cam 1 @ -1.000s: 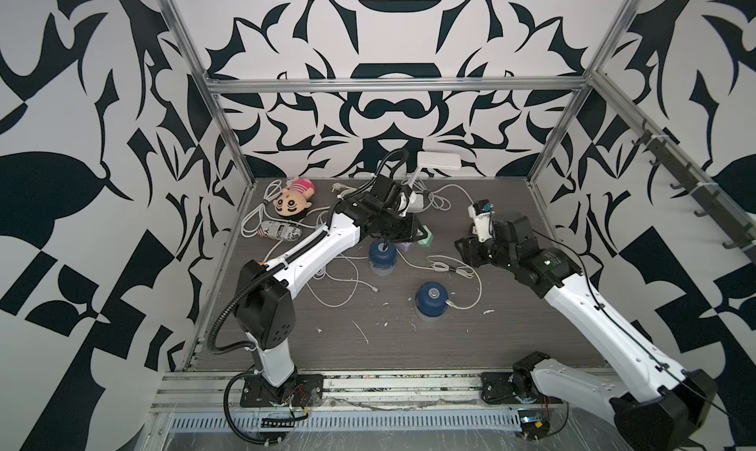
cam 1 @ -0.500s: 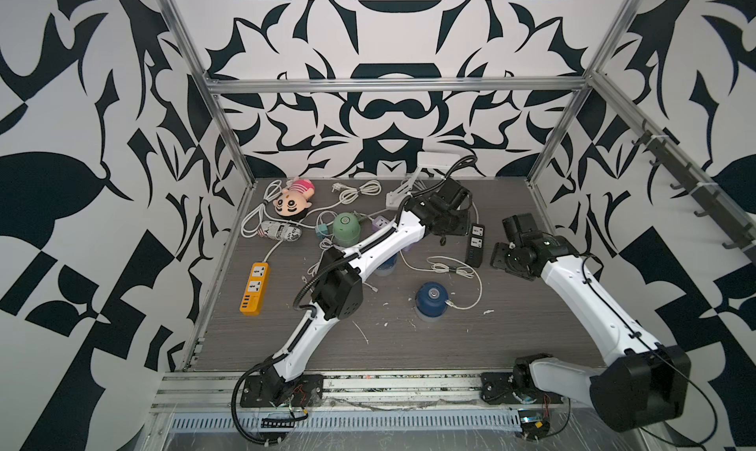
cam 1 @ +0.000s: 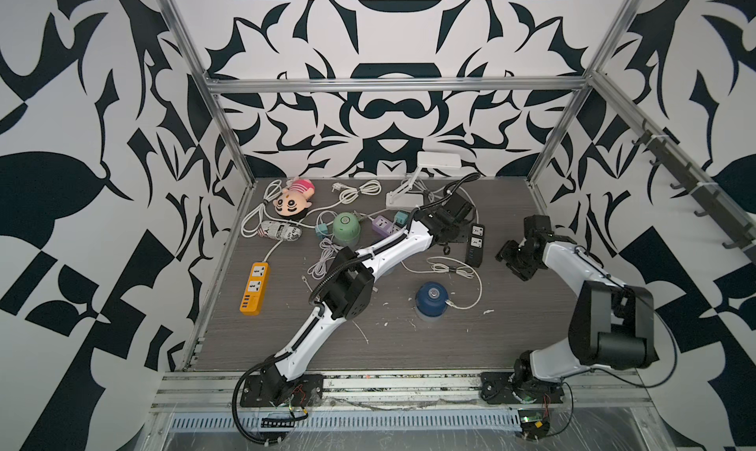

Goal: Charge the cordless meat grinders
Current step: Move the socket to the center of the board.

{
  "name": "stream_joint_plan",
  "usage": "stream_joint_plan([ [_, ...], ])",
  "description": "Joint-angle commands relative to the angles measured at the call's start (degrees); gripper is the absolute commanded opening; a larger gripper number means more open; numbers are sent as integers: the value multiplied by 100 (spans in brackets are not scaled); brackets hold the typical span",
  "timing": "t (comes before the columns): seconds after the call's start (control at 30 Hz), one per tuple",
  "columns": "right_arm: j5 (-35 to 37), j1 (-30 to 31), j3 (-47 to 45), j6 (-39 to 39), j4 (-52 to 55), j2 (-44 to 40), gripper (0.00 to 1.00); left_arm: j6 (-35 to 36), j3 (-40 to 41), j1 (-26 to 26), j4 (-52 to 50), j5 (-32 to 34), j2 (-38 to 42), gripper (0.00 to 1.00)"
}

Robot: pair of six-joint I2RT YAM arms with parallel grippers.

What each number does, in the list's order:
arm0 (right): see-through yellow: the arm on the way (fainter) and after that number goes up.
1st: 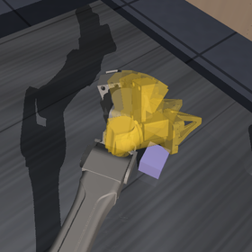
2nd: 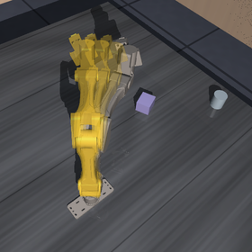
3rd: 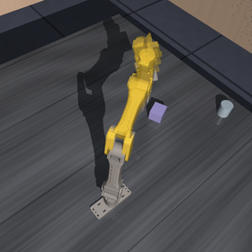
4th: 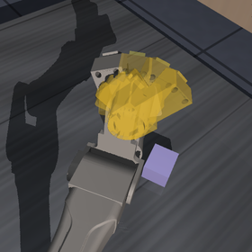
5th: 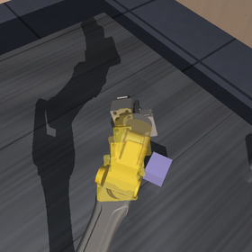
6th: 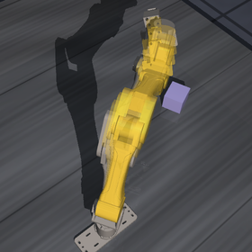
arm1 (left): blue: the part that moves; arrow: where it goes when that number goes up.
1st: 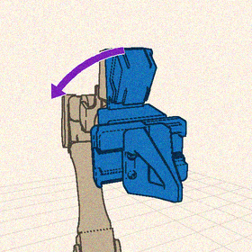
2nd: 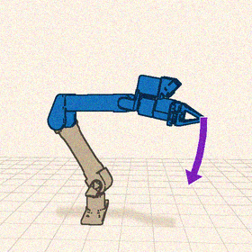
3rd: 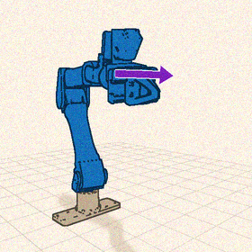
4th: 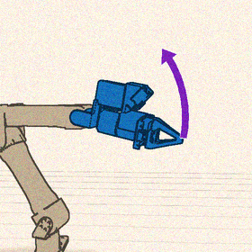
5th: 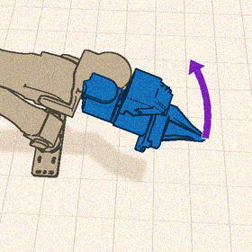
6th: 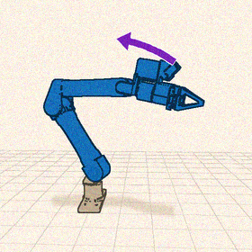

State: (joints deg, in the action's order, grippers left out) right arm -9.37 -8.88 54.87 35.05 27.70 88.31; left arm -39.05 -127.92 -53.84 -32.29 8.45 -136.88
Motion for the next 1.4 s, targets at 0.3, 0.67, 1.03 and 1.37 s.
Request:
stream_joint_plan([
  [0.3, -1041, 109, 1188, -26, -864, 1279, 67, 82, 1917, 301, 951, 320, 1814, 0],
  [0.67, -564, 794, 2503, -464, -184, 2437, 55, 64, 2644, 540, 1180, 110, 2268, 0],
  [1.03, -365, 1874, 2390, 311, -582, 2445, 48, 38, 2965, 706, 1280, 103, 2469, 0],
  [1.37, -393, 1552, 1857, 220, -483, 1312, 61, 831, 2319, 702, 850, -302, 1939, 0],
])
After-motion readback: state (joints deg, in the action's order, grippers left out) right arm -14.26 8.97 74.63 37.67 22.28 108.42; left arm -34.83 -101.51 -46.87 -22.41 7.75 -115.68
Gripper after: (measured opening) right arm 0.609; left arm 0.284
